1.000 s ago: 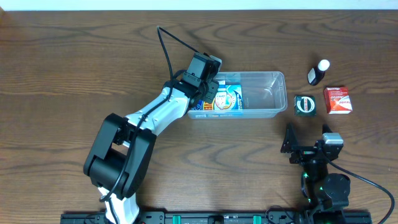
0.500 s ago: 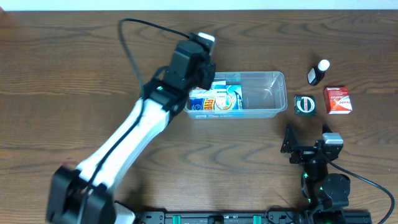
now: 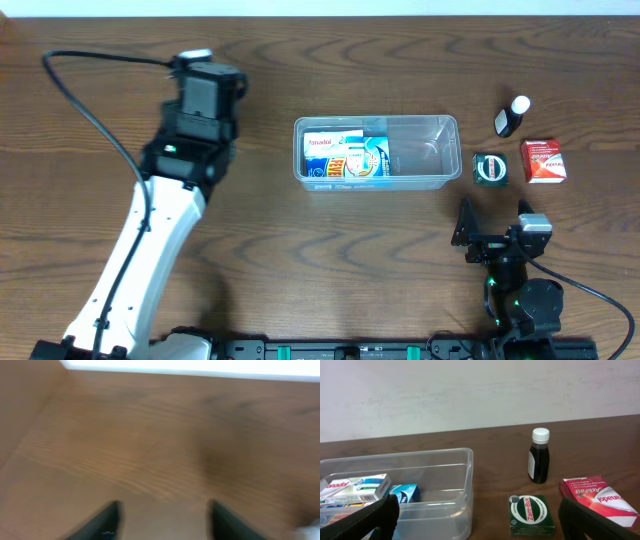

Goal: Pack container
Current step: 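Retract the left arm away from the container, then reach the right gripper to the red Panadol ActiFast box and grasp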

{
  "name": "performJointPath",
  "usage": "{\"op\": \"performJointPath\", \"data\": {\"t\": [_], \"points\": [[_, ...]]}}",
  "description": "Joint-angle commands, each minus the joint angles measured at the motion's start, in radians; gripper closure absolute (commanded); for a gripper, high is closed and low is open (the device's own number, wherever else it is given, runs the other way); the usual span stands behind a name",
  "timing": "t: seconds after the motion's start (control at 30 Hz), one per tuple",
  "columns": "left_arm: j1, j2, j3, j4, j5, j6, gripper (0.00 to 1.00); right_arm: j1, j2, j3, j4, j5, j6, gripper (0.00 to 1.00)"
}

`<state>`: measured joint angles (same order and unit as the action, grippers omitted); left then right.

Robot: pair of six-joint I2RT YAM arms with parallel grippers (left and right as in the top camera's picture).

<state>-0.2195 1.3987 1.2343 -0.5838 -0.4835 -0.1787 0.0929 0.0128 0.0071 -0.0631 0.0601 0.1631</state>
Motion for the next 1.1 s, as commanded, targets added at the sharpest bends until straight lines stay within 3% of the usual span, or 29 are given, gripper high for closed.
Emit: {"op": "performJointPath", "data": {"t": [0.0,0.17,0.8,1.07], "points": [[0.053,-0.001,0.007,-0.067,-0.077,-0.006,0.02,-0.008,-0.002,-0.002,-0.005,0.003,-0.015,0.01],[0.085,0.001,0.007,-0.145,-0.077,-0.006,0.02,-0.008,-0.002,-0.002,-0.005,0.003,-0.015,0.01],[0.085,0.001,0.007,-0.145,-0.077,-0.007,0.02,-0.008,-0.002,0.008,0.02,-0.01,-0.044,0.01],[0.085,0.001,0.007,-0.145,-0.077,-0.006,0.02,-0.016,0.096,0.313,-0.223,0.087,-0.17,0.01]]}}
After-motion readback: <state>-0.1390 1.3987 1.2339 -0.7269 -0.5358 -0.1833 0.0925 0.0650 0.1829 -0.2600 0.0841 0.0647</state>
